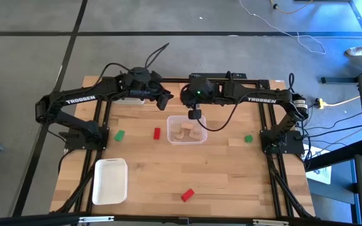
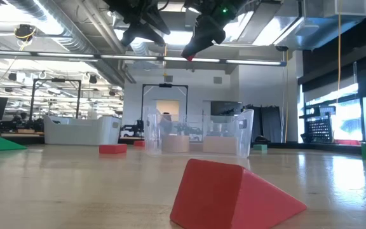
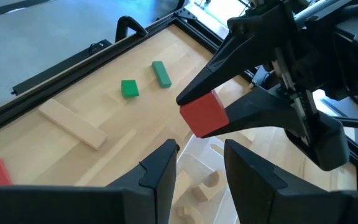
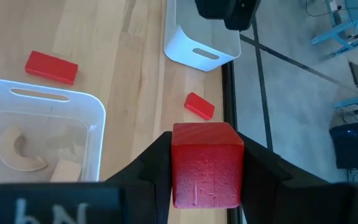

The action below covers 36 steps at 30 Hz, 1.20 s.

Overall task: Sort & place blocks by color
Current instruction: Put the red block into the gray bin

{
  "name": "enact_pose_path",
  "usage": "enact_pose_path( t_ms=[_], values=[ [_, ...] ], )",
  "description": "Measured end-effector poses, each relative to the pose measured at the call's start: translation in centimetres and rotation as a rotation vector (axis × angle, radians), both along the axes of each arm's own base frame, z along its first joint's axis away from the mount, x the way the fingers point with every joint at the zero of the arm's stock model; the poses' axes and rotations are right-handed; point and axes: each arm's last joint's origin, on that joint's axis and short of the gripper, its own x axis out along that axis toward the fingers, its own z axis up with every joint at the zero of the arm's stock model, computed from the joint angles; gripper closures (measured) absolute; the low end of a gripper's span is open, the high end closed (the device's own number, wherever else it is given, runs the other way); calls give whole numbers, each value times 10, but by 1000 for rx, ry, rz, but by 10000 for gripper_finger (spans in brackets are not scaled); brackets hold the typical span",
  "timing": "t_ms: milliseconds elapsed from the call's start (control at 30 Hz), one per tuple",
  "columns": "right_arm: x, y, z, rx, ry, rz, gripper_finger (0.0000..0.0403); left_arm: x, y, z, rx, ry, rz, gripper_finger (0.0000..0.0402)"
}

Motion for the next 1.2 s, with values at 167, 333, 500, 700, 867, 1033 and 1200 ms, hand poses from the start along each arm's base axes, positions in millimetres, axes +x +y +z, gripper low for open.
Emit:
enact_pose_path(
  t_ms=[167,333,500,700,867,1033,1200],
  values=[
    [0,0,0,-1,0,1,273,0,0,0,4,1,-2,276],
    [0,0,0,-13,7,12,273,0,0,0,4,1,-1,276],
    [0,0,0,-19,10,18,273,0,0,0,3,6,-2,276],
    [0,0,0,-19,10,17,273,-1,0,-2,-5,28,-2,276],
    [0,0,0,-20,10,16,273,-3,-2,-6,41,85,-64,276],
    [0,0,0,-18,8,14,273,-2,-7,-7,210,150,-213,274],
    [0,0,0,-18,8,14,273,0,-12,-7,301,172,-285,255]
  ],
)
